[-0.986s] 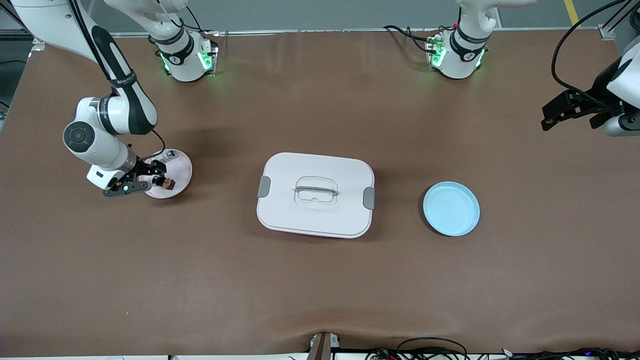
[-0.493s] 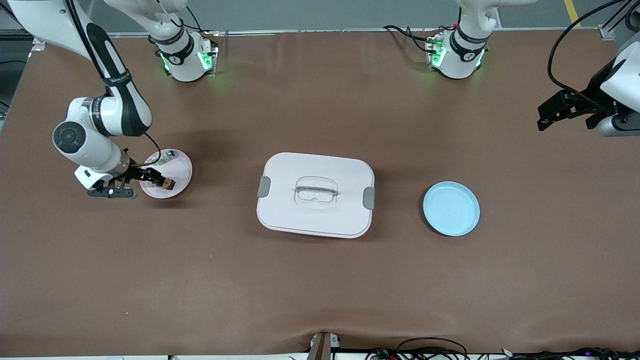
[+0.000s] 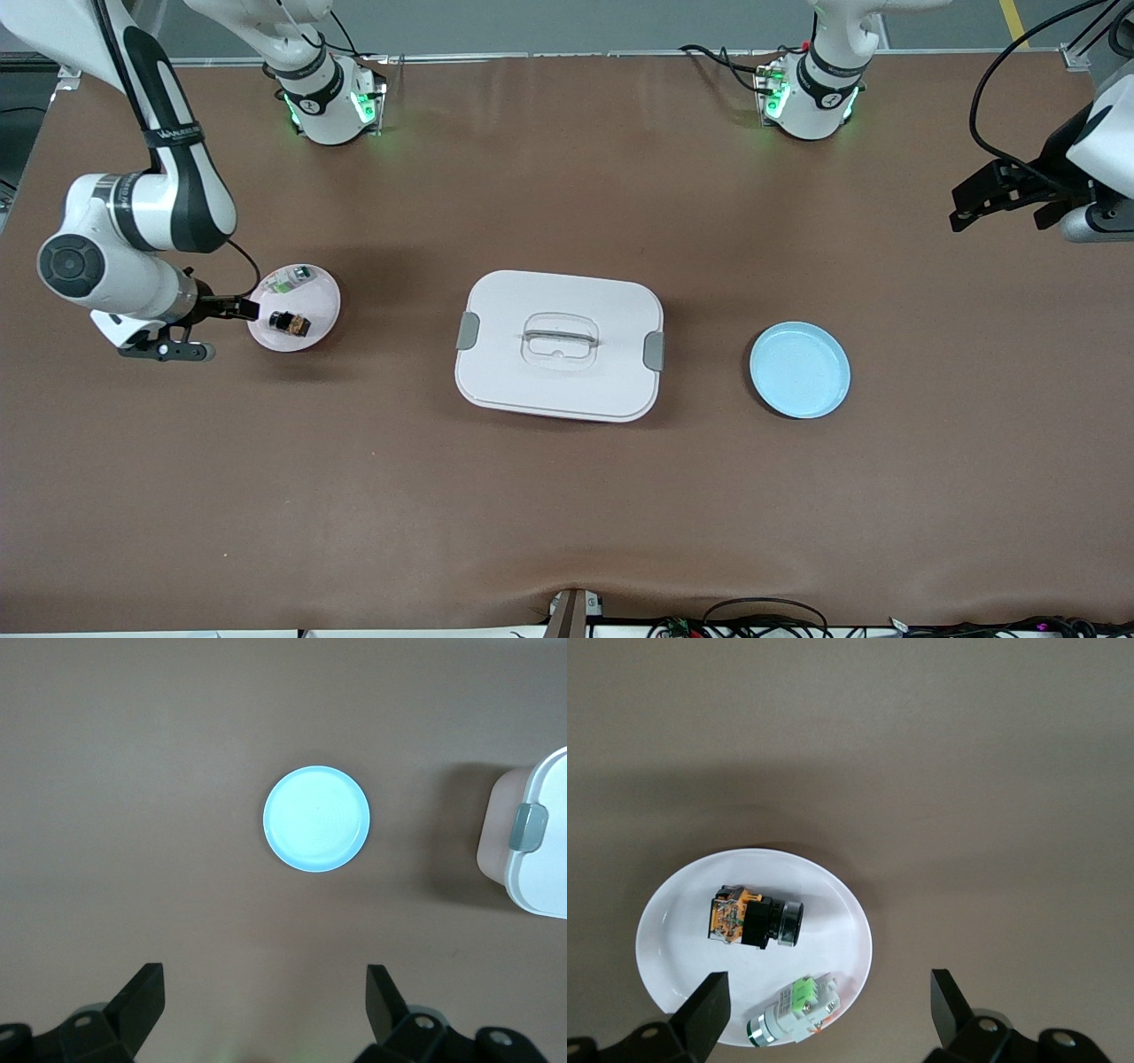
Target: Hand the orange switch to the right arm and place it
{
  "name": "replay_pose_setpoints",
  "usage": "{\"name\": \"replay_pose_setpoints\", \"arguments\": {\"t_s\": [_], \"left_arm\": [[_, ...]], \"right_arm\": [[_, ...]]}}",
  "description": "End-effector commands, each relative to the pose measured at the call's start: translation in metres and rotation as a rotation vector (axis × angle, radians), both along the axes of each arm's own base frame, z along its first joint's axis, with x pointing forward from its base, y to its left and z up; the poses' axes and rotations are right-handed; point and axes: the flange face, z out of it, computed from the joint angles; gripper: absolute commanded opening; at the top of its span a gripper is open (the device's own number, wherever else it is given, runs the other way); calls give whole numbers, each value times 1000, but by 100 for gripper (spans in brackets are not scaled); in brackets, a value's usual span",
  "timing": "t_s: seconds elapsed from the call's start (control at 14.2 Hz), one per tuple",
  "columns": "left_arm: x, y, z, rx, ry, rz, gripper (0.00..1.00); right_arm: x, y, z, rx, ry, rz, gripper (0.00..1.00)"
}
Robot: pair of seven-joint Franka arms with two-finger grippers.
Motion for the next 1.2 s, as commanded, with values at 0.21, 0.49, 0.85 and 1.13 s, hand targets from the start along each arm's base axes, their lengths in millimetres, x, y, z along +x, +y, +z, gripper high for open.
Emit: {"name": "replay_pose_setpoints", "arguments": {"t_s": [0.21,0.49,0.85,1.13], "left_arm": [[1,-2,3,-18,1,-16,100],[1,-3,3,-13,1,-12,100],[1,-3,4,-8,0,-12,100],[1,-2,3,-8,2,-12,100]], "right_arm": [[19,-13,73,70,-8,-104,100],[35,-8,134,113,-32,-122,100],[48,-6,200,142,-95,-124,100],[29,5,249,139,-149,-106,100]]}}
